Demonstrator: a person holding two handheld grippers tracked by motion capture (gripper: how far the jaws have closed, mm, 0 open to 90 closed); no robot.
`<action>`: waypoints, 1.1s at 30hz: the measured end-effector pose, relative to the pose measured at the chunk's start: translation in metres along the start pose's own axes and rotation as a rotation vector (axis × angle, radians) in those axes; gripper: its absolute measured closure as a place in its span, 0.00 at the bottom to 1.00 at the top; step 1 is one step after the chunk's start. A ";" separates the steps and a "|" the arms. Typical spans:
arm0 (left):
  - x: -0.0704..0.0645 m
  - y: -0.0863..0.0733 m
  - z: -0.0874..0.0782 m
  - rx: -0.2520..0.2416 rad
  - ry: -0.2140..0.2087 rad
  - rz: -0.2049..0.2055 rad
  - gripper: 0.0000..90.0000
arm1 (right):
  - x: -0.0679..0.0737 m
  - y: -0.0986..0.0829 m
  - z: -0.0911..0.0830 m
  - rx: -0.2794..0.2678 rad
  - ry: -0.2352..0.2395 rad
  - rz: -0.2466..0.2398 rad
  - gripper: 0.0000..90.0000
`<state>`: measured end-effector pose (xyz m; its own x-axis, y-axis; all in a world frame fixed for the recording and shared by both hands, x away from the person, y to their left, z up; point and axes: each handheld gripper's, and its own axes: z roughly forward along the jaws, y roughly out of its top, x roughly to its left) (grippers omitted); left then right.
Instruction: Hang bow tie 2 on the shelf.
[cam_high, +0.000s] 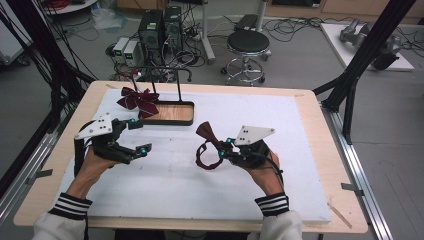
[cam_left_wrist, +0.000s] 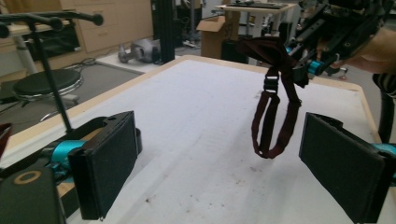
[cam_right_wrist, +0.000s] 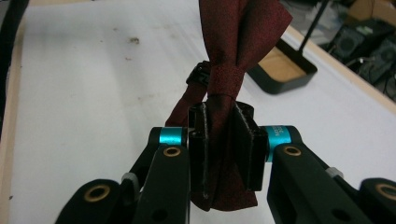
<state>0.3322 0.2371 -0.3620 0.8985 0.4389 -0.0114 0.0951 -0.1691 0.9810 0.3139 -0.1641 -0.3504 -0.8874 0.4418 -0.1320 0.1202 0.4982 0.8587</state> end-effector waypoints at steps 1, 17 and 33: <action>0.000 0.001 0.002 0.006 -0.010 0.003 0.13 | -0.001 0.002 0.001 0.000 0.004 -0.009 0.86; -0.003 0.024 0.038 0.011 -0.127 -0.007 0.12 | 0.000 0.011 0.013 -0.004 0.039 -0.122 0.86; -0.013 0.039 0.066 0.061 -0.201 0.008 0.12 | 0.008 0.018 0.022 -0.009 0.055 -0.203 0.86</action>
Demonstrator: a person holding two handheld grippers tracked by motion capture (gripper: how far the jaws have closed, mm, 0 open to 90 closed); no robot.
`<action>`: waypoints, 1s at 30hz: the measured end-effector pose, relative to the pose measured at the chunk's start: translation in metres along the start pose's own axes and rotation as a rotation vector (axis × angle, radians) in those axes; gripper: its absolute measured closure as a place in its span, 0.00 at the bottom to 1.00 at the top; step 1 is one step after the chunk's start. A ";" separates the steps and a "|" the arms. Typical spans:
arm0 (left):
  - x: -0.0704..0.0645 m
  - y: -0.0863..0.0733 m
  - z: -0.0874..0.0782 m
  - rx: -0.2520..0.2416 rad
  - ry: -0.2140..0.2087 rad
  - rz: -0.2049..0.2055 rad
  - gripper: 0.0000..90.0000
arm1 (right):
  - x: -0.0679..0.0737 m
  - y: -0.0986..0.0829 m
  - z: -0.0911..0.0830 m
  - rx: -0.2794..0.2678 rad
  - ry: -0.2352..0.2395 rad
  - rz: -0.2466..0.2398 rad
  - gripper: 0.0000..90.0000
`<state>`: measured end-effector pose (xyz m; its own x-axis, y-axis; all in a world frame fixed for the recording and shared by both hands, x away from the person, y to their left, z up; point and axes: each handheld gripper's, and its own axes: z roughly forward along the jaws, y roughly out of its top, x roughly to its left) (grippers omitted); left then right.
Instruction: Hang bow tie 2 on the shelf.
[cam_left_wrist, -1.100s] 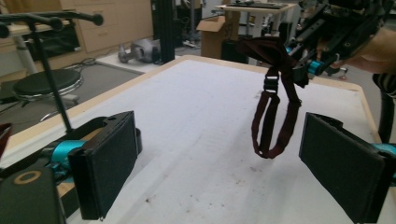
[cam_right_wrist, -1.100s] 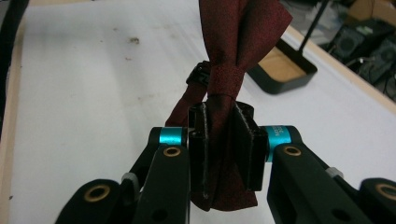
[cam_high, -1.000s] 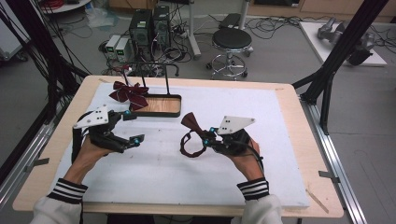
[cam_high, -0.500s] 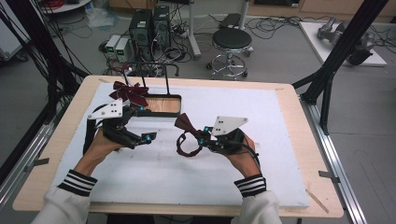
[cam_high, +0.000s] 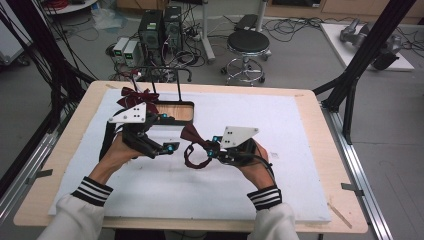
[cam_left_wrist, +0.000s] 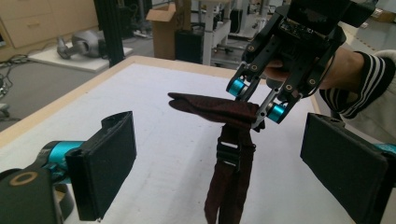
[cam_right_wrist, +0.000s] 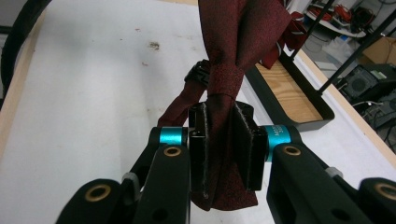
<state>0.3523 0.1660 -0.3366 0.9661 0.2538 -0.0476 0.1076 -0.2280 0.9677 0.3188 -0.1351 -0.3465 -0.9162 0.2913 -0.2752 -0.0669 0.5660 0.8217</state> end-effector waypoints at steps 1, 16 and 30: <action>0.000 0.000 0.001 0.010 -0.003 0.001 0.12 | 0.000 0.000 0.001 -0.002 -0.001 -0.010 0.86; -0.004 0.003 0.017 0.064 -0.055 -0.006 0.25 | 0.004 0.002 0.002 0.000 0.009 -0.064 0.86; -0.001 0.002 0.020 0.076 -0.047 -0.019 0.41 | 0.004 0.002 0.004 -0.021 0.028 -0.088 0.86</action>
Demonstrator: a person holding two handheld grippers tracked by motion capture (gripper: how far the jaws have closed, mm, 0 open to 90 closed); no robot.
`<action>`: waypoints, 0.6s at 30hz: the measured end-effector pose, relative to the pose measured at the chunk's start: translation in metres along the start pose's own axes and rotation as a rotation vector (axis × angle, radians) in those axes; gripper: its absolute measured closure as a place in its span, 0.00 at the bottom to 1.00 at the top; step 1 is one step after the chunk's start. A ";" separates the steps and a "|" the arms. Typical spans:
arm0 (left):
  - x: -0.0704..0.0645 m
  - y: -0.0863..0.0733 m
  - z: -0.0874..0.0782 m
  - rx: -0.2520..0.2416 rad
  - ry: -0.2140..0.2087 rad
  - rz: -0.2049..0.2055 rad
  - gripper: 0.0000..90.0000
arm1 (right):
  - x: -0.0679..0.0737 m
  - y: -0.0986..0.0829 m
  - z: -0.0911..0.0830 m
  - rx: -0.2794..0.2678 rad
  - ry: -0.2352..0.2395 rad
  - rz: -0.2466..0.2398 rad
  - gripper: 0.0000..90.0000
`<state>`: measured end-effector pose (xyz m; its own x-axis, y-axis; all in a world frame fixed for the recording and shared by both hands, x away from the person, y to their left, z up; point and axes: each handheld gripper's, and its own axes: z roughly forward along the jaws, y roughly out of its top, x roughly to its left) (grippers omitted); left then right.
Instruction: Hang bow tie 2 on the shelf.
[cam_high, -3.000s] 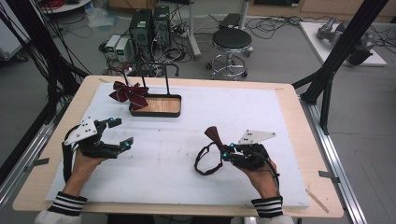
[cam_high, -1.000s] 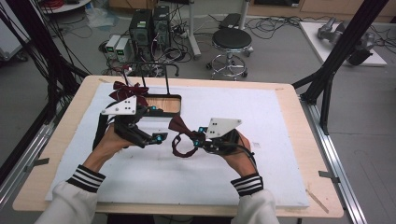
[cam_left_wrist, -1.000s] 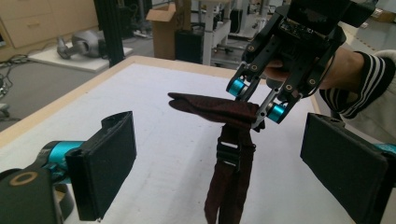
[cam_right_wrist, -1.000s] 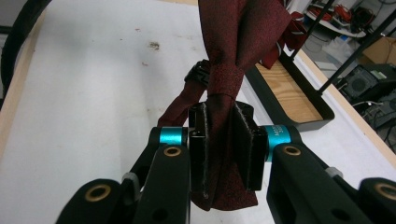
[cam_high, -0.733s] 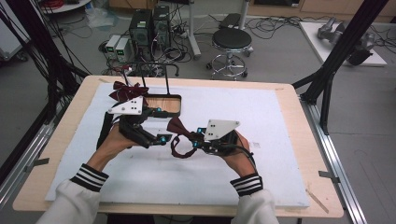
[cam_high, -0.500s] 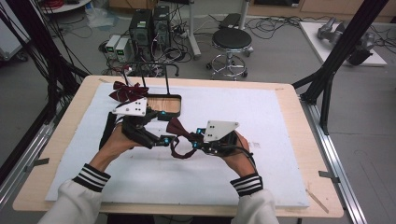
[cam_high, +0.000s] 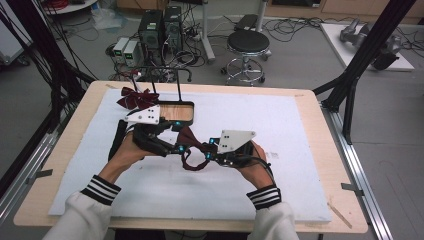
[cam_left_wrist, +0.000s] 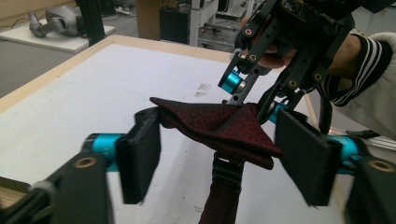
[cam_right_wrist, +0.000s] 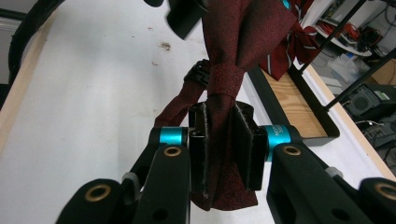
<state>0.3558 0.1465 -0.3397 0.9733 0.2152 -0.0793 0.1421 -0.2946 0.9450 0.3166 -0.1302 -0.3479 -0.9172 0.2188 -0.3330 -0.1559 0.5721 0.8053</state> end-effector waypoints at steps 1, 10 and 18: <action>0.000 0.000 0.000 0.000 0.002 -0.004 0.41 | 0.000 0.000 0.000 0.002 0.000 -0.003 0.86; 0.002 -0.002 0.001 0.027 0.007 -0.018 0.52 | 0.002 0.001 0.004 0.013 0.009 -0.017 0.86; 0.002 -0.001 0.001 0.030 -0.017 -0.013 0.68 | 0.001 0.001 0.004 0.013 0.004 -0.022 0.86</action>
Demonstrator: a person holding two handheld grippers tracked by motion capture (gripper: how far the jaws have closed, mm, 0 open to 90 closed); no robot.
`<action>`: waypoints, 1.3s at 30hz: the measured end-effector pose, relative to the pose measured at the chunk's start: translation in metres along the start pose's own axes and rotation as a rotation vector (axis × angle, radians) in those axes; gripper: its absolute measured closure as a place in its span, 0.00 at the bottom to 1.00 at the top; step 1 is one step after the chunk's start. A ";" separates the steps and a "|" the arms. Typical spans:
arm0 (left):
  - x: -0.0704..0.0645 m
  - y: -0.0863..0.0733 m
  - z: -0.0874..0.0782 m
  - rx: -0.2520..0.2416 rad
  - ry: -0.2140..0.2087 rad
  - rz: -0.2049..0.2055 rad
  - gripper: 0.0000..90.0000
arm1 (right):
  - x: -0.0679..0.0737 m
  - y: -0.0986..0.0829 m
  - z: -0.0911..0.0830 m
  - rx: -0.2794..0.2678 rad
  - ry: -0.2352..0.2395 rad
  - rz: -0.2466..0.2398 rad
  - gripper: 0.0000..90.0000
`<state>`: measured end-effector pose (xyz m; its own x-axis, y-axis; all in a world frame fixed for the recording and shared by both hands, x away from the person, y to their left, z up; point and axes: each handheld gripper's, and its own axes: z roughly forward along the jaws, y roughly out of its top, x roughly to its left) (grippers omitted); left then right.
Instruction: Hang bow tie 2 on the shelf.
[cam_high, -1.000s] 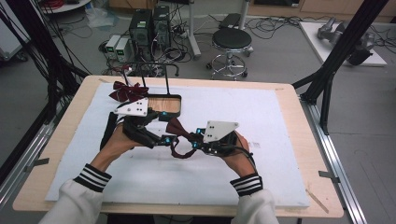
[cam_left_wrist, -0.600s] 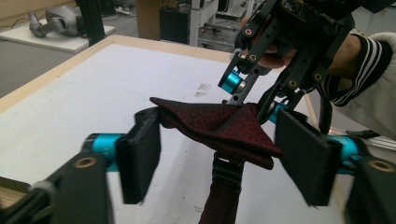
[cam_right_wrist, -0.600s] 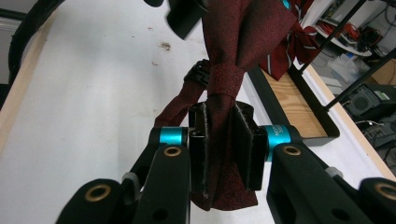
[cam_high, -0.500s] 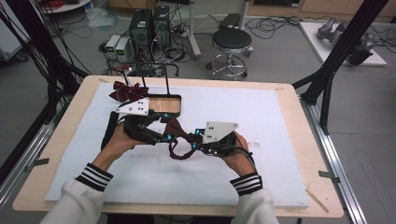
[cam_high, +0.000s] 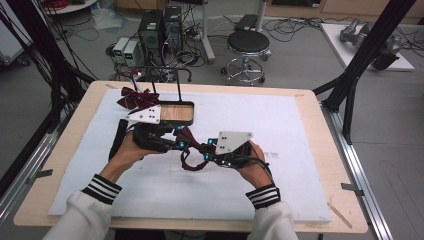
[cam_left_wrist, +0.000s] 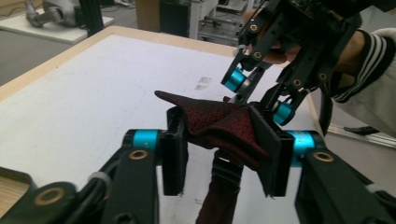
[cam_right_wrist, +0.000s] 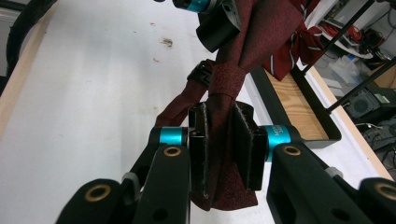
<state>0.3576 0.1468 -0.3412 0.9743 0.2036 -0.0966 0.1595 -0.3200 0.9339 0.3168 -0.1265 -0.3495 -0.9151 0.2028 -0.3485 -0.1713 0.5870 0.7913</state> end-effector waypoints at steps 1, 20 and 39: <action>0.000 0.000 0.000 -0.003 -0.003 0.002 0.71 | 0.000 0.000 0.000 0.000 0.000 0.000 0.86; -0.005 0.001 -0.001 0.003 0.000 0.013 0.88 | -0.001 -0.001 0.001 -0.004 0.007 0.015 0.84; -0.004 0.001 -0.016 -0.048 0.079 0.028 0.88 | -0.005 -0.005 -0.002 -0.061 -0.069 0.161 0.12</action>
<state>0.3512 0.1599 -0.3341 0.9623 0.2683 -0.0447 0.1230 -0.2827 0.9513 0.3216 -0.1318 -0.3510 -0.9058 0.3447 -0.2462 -0.0479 0.4942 0.8680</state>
